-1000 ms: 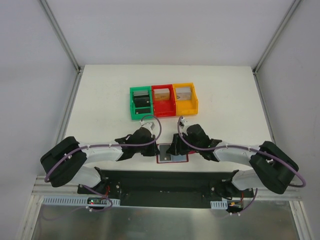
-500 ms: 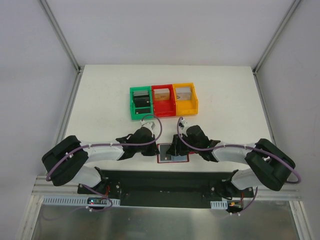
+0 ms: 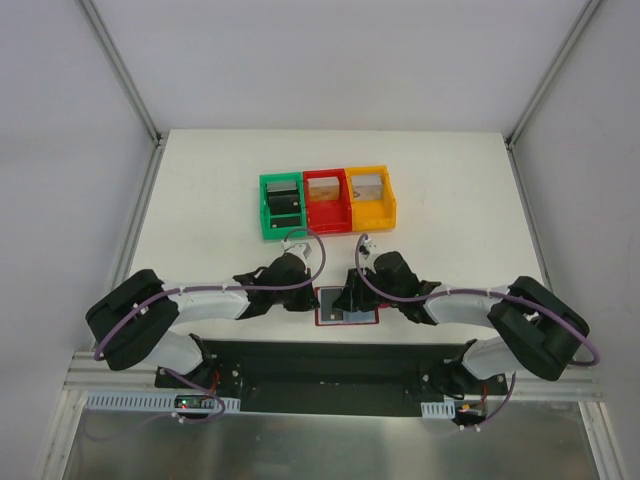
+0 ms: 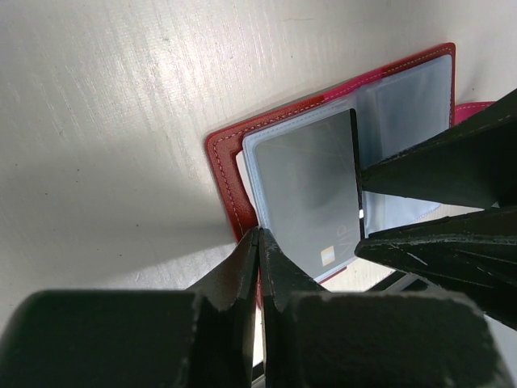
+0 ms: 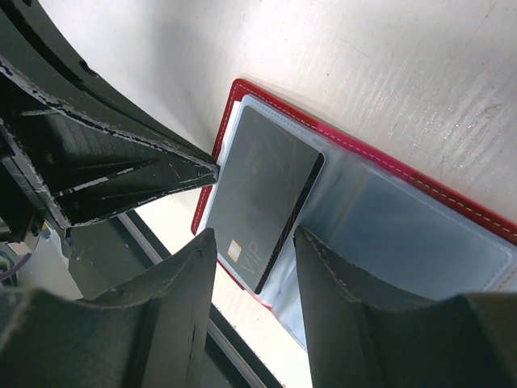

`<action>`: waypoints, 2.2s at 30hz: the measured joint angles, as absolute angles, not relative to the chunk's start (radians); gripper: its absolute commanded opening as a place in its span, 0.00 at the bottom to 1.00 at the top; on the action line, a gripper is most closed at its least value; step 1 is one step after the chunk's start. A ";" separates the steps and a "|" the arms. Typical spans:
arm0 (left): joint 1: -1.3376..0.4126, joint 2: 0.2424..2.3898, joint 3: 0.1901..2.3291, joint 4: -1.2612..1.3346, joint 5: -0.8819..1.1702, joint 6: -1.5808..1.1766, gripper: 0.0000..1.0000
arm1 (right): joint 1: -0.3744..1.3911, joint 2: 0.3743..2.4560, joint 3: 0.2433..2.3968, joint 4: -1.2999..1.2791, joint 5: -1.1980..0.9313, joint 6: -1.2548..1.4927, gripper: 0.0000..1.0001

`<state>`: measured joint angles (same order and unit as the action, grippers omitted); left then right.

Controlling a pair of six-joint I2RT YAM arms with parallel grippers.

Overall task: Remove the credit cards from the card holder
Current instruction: Remove the credit card from the card holder.

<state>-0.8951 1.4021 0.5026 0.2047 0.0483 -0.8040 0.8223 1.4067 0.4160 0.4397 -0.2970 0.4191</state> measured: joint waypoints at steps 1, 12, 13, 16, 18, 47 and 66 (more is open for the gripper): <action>-0.895 1.402 0.503 0.205 0.048 -0.804 0.00 | 0.822 1.407 0.414 0.442 -0.297 0.419 0.47; -0.895 1.410 0.509 0.202 0.049 -0.804 0.00 | 0.810 1.422 0.382 0.533 -0.338 0.454 0.45; -0.895 1.411 0.510 0.201 0.048 -0.803 0.00 | 0.808 1.422 0.380 0.540 -0.341 0.457 0.44; -0.895 1.414 0.514 0.197 0.049 -0.803 0.00 | 0.801 1.426 0.374 0.558 -0.353 0.467 0.43; -0.895 1.414 0.515 0.196 0.049 -0.803 0.00 | 0.795 1.431 0.366 0.578 -0.360 0.476 0.43; -0.895 1.449 0.554 0.168 0.052 -0.791 0.00 | 0.737 1.525 0.318 0.814 -0.429 0.575 0.40; -0.895 1.453 0.559 0.174 0.051 -0.774 0.00 | 0.737 1.589 0.319 0.901 -0.535 0.620 0.38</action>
